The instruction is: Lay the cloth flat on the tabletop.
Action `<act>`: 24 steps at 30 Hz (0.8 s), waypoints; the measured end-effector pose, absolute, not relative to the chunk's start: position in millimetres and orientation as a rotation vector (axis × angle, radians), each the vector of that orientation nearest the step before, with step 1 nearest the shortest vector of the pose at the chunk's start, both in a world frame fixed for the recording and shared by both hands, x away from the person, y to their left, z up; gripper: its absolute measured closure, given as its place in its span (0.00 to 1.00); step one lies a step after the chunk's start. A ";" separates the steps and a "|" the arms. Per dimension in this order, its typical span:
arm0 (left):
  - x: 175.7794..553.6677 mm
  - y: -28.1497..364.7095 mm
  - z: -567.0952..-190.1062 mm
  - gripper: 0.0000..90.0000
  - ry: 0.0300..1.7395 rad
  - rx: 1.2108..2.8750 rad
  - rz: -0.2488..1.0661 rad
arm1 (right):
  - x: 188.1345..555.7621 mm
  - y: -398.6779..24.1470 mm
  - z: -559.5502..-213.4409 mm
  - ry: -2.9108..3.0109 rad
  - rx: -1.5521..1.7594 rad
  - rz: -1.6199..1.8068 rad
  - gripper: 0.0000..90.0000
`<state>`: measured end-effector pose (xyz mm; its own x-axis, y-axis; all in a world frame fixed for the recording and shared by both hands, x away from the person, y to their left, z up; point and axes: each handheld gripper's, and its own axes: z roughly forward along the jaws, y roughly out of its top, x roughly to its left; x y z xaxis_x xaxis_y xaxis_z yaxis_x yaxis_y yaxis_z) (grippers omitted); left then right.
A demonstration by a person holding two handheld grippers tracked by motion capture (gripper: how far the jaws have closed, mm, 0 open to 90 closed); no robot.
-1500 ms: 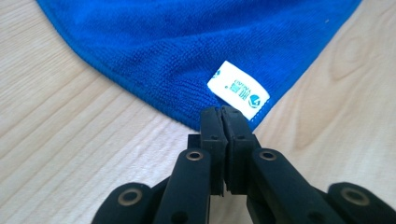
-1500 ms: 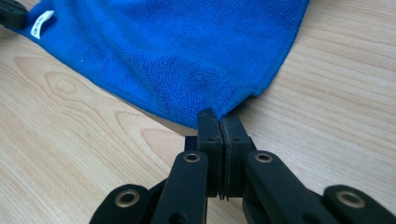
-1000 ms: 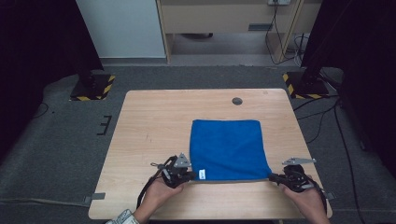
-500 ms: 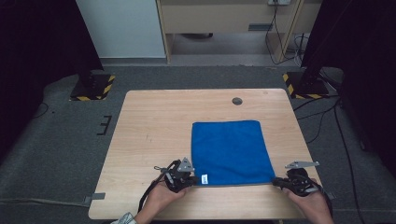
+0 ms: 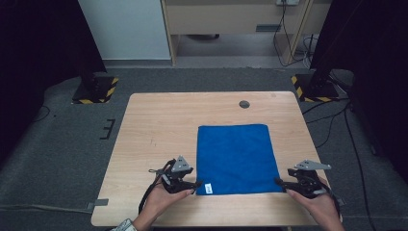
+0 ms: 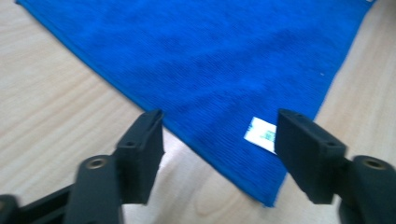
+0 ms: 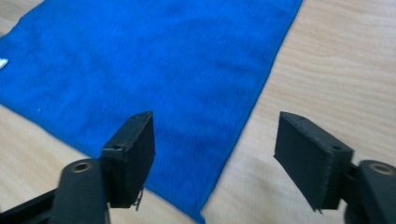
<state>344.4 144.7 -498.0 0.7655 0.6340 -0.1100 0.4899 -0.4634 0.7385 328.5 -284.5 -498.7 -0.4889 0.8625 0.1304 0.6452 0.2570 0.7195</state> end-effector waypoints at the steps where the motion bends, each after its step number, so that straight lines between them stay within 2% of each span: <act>1: 346.7 146.1 -498.2 0.33 0.844 2.144 0.232 | 330.8 -283.6 -499.2 2.235 1.397 1.072 0.28; 13: 369.6 157.6 -499.7 0.17 0.914 2.114 0.283 | 351.0 -267.3 -501.3 2.213 1.366 1.076 0.14; 24: 391.4 166.0 -504.7 0.11 0.941 2.112 0.283 | 360.1 -237.4 -500.6 2.309 1.262 1.077 0.12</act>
<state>391.4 166.0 -504.7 0.6994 0.7067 -0.1070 0.5301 -0.4125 0.7408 360.1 -237.4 -500.6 -0.5702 0.8165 0.0902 0.5937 0.3337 0.7322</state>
